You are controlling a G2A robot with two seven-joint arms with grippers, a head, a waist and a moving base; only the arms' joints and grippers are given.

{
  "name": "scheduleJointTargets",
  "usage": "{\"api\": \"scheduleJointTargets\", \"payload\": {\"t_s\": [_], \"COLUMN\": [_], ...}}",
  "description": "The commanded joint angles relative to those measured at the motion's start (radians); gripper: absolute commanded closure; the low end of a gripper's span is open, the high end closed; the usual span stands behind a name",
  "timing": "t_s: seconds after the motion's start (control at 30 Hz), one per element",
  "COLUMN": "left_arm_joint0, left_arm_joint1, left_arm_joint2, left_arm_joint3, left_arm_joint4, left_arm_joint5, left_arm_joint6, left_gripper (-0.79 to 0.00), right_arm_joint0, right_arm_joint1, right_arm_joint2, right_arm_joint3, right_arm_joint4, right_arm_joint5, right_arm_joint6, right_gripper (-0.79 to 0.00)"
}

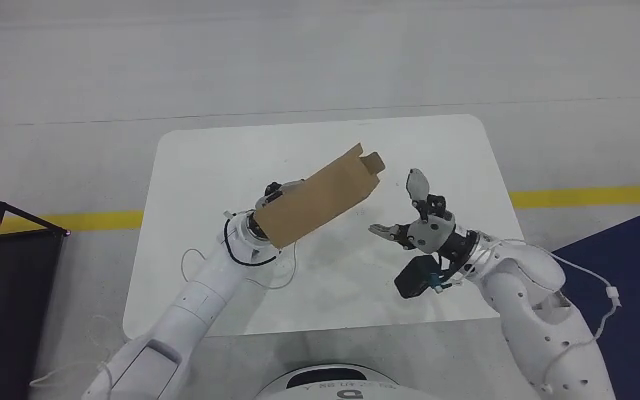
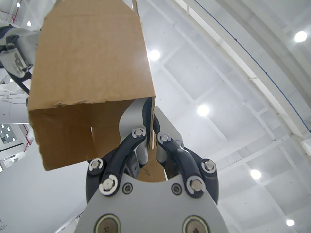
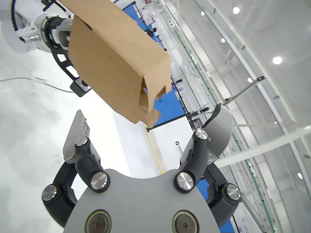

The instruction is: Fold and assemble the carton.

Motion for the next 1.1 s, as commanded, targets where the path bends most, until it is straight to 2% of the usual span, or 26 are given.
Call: {"api": "scheduleJointTargets", "payload": {"t_s": [0.0, 0.3, 0.33, 0.37, 0.47, 0.53, 0.7, 1.07], "left_arm_joint0": [0.006, 0.047, 0.049, 0.051, 0.056, 0.059, 0.065, 0.057], "left_arm_joint1": [0.0, 0.012, 0.013, 0.013, 0.014, 0.014, 0.016, 0.008], "left_arm_joint2": [-0.002, -0.019, -0.022, -0.025, -0.036, -0.042, -0.057, -0.086], "left_arm_joint3": [-0.016, -0.118, -0.125, -0.132, -0.147, -0.153, -0.161, -0.15], "left_arm_joint4": [0.001, 0.11, 0.116, 0.121, 0.122, 0.128, 0.137, 0.113], "left_arm_joint5": [-0.002, 0.017, 0.015, 0.012, 0.004, 0.001, 0.002, -0.051], "left_arm_joint6": [0.021, 0.088, 0.09, 0.09, 0.088, 0.087, 0.084, 0.044], "left_gripper": [0.0, 0.0, 0.0, 0.0, 0.0, 0.0, 0.0, 0.0], "right_arm_joint0": [0.023, 0.119, 0.125, 0.13, 0.136, 0.134, 0.12, 0.057], "right_arm_joint1": [0.001, 0.006, 0.007, 0.007, 0.012, 0.016, 0.024, 0.034], "right_arm_joint2": [-0.017, -0.087, -0.09, -0.095, -0.101, -0.1, -0.093, -0.033], "right_arm_joint3": [0.008, 0.039, 0.04, 0.042, 0.044, 0.044, 0.04, -0.003], "right_arm_joint4": [-0.005, -0.063, -0.062, -0.06, -0.069, -0.08, -0.085, -0.04], "right_arm_joint5": [-0.022, -0.129, -0.136, -0.147, -0.18, -0.194, -0.196, -0.123], "right_arm_joint6": [0.004, 0.063, 0.068, 0.069, 0.059, 0.05, 0.035, 0.053], "right_gripper": [-0.77, -0.723, -0.702, -0.613, -0.526, -0.409, -0.329, -0.357]}}
